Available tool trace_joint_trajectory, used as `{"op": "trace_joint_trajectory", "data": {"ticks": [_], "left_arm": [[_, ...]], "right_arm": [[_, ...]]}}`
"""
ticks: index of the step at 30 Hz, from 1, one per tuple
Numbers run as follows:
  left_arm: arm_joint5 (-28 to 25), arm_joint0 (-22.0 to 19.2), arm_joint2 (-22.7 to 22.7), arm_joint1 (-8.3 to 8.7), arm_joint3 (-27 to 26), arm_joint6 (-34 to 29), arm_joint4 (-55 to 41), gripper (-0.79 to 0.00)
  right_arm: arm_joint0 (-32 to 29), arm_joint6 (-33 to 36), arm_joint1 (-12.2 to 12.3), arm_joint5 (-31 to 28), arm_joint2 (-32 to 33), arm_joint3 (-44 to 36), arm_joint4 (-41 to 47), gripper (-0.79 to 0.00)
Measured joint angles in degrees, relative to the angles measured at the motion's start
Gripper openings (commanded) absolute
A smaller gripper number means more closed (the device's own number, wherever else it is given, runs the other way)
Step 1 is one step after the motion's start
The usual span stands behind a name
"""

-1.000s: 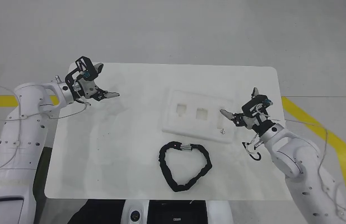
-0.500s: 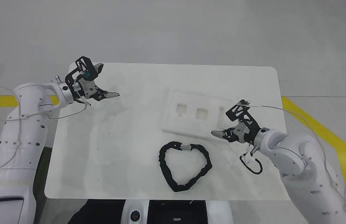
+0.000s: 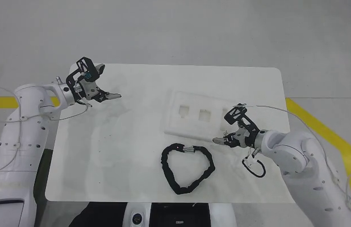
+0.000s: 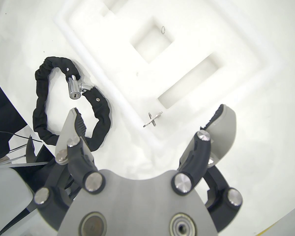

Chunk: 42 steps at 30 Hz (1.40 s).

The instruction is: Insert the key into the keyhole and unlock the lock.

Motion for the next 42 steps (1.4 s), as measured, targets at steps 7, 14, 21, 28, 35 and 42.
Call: {"op": "trace_joint_trajectory", "data": {"ticks": [7, 14, 21, 28, 35, 42], "left_arm": [[0.0, 0.0, 0.0, 0.00, 0.0, 0.0, 0.0, 0.000], [0.0, 0.0, 0.0, 0.00, 0.0, 0.0, 0.0, 0.000], [0.0, 0.0, 0.0, 0.00, 0.0, 0.0, 0.0, 0.000], [0.0, 0.0, 0.0, 0.00, 0.0, 0.0, 0.0, 0.000], [0.0, 0.0, 0.0, 0.00, 0.0, 0.0, 0.0, 0.000], [0.0, 0.0, 0.0, 0.00, 0.0, 0.0, 0.0, 0.000]], "right_arm": [[0.0, 0.0, 0.0, 0.0, 0.0, 0.0, 0.0, 0.000], [-0.3, -0.6, 0.0, 0.3, -0.2, -0.1, -0.4, 0.000], [-0.4, 4.4, 0.0, 9.0, -1.4, -5.6, -5.0, 0.000], [1.6, 11.0, -0.6, 18.8, -2.5, -5.8, 1.8, 0.000], [5.3, 12.9, -1.0, 22.4, -4.2, -0.4, 6.3, 0.000], [7.5, 13.3, -1.3, 23.3, -5.4, 2.4, 8.4, -0.117]]}}
